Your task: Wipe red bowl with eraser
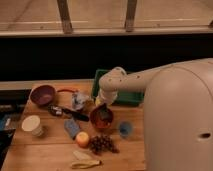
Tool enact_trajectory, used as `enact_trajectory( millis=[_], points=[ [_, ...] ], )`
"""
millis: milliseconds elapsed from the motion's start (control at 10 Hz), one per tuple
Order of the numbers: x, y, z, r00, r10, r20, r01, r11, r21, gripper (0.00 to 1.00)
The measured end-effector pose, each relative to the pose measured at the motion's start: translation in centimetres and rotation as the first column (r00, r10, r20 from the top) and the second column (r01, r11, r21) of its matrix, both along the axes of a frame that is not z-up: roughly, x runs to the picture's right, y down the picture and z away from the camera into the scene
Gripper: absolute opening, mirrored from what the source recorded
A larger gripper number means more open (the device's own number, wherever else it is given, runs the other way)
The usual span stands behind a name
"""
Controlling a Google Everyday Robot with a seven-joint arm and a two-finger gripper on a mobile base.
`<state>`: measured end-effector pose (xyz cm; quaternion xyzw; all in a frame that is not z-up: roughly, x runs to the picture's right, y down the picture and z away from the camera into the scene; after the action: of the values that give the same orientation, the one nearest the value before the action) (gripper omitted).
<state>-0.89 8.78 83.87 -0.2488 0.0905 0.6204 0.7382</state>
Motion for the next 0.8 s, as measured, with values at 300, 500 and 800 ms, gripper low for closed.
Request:
enact_trajectory(
  millis=[300, 500, 800],
  points=[
    [-2.4, 0.5, -0.6, 0.998, 0.0, 0.064, 0.0, 1.0, 0.01, 0.0],
    [-3.2, 1.9, -2.1, 0.995, -0.001, 0.099, 0.0, 0.9999, 0.01, 0.0],
    [-3.6, 3.3, -4.8, 0.994, -0.003, 0.106, 0.001, 0.9999, 0.016, 0.0]
  ],
)
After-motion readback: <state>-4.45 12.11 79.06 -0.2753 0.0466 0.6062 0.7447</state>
